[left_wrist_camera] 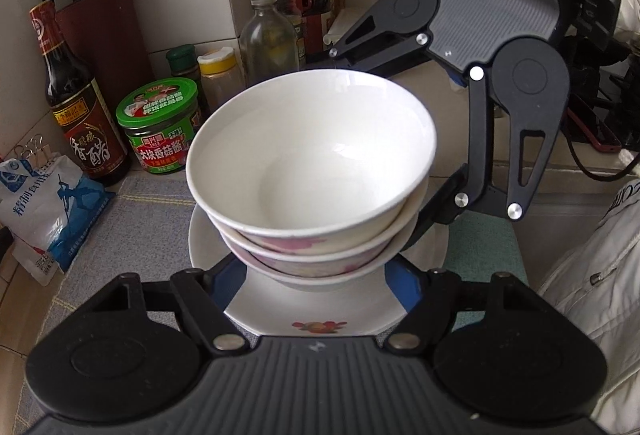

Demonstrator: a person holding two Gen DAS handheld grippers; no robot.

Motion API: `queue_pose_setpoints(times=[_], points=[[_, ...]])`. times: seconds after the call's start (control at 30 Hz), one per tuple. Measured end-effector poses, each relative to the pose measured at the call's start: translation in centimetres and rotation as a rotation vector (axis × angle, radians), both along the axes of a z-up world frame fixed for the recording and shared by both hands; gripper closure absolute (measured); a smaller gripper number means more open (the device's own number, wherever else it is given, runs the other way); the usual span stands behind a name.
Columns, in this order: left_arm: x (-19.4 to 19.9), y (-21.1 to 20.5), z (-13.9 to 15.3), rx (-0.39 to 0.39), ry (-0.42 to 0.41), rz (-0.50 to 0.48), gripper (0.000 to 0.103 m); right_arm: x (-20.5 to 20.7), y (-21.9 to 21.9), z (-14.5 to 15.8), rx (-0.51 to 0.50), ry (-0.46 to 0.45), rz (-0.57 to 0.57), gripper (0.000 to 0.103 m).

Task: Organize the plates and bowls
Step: 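Carry the bowl stack with both grippers onto the flower-print plate stack, then open both grippers and withdraw them from the bowls on the plates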

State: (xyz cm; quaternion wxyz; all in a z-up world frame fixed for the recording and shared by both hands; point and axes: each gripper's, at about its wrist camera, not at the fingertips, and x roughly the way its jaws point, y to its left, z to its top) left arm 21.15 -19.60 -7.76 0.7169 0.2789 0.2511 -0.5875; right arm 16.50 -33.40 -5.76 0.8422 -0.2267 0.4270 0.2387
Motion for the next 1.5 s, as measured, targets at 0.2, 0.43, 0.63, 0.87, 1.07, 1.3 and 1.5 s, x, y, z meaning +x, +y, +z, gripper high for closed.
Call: queue_pose_setpoints(times=[0.2,0.43,0.63,0.87,1.07,1.3,1.5], points=[[0.7,-1.1,-0.7,0.009,0.015,0.004,0.027,0.7,-1.1,-0.6,0.005,0.015,-0.008,0.019],[1.1,-1.7,-1.0,0.012,0.024,0.005,0.027,1.2,-1.7,-0.9,0.016,0.026,-0.014,0.019],[1.1,-1.7,-1.0,0.009,0.018,0.006,0.027,1.4,-1.9,-1.0,0.022,0.027,-0.02,0.019],[0.7,-1.5,-1.1,0.002,-0.006,0.018,0.023,1.2,-2.0,-0.9,0.034,0.012,-0.031,0.012],[-0.1,0.0,-0.4,-0.033,-0.015,0.109,0.008,0.7,-2.4,-0.3,0.041,-0.012,-0.048,0.0],[-3.3,4.3,1.7,-0.181,-0.085,0.299,0.001,-1.5,-1.4,2.0,0.031,-0.055,-0.155,0.0],[-6.2,7.8,3.4,-0.289,-0.137,0.476,0.001,-4.9,1.4,4.0,0.055,-0.129,-0.346,0.0]])
